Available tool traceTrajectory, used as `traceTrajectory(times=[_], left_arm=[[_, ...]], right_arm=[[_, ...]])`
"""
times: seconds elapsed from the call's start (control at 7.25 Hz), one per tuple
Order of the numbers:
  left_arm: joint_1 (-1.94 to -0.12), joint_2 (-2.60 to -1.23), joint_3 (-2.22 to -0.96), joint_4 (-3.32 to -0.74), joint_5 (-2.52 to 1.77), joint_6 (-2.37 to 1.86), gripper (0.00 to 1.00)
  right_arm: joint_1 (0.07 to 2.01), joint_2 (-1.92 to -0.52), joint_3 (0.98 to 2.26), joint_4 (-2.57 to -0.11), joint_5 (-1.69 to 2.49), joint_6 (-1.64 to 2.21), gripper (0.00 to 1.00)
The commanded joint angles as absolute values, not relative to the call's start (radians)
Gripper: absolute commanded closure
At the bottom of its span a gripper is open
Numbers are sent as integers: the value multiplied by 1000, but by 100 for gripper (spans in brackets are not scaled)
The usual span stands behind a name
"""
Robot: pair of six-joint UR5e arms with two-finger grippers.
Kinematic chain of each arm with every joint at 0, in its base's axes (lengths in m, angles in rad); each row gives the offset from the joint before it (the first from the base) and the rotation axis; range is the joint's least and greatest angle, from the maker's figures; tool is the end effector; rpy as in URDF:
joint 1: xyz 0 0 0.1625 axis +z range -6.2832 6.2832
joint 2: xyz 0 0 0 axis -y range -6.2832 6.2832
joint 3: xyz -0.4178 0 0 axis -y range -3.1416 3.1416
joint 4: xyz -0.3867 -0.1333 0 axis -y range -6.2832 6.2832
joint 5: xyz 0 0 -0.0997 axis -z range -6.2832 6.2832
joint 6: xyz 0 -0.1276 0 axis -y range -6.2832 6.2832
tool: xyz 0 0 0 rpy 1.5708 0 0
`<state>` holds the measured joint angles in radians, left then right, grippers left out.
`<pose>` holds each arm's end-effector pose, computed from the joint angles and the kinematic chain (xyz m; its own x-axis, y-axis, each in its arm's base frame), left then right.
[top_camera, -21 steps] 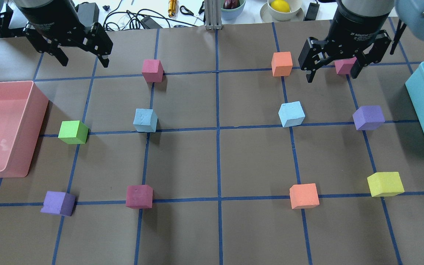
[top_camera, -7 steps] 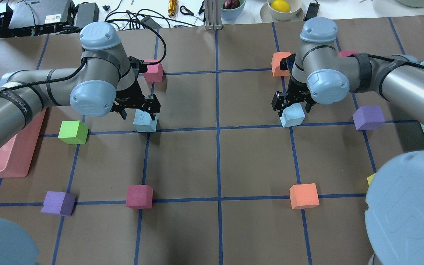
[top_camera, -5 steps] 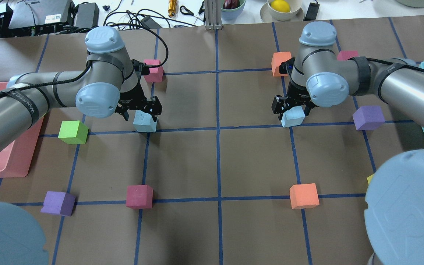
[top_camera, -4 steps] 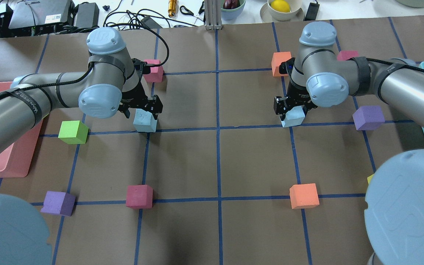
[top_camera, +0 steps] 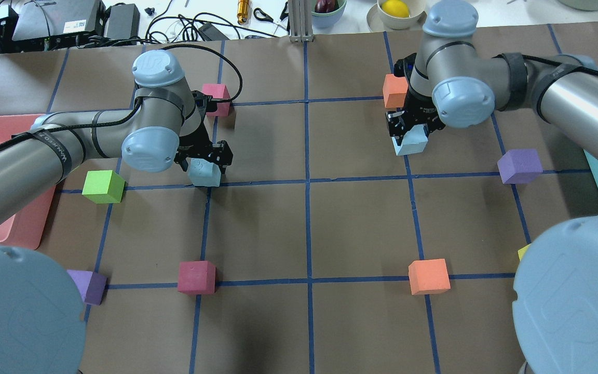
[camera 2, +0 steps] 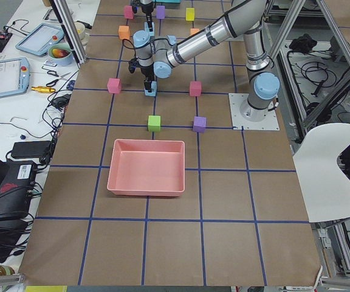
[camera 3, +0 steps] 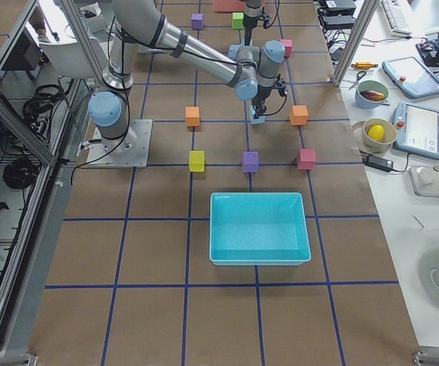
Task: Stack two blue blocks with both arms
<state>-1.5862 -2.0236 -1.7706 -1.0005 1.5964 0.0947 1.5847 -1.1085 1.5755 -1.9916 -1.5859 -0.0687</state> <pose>-0.1389 -0.5768 0.1680 -0.9936 0.1117 -0.0176 0.1098 0.9904 0.0843 0.1401 -0.6234 0.2303 -0.9965 -0.0831 0.0119 -0.0825 0.9955 0.0471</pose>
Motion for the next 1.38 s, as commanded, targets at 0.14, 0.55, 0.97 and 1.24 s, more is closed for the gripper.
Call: traceTrajectory(times=[0.14, 0.55, 0.97, 1.24], left_arm=[[-1586, -2034, -1770, -997, 1598, 100, 36], [-1586, -2031, -1761, -994, 1598, 100, 94], [-1586, -1999, -1711, -1012, 1600, 95, 99], [-1594, -1996, -1695, -1020, 1598, 94, 99]], right_arm=[[1722, -981, 1314, -1882, -1583, 209, 100], [1810, -836, 1155, -1884, -1499, 372, 100], [1850, -784, 1132, -1891, -1497, 422, 100], [1856, -778, 1132, -1894, -1496, 428, 100]])
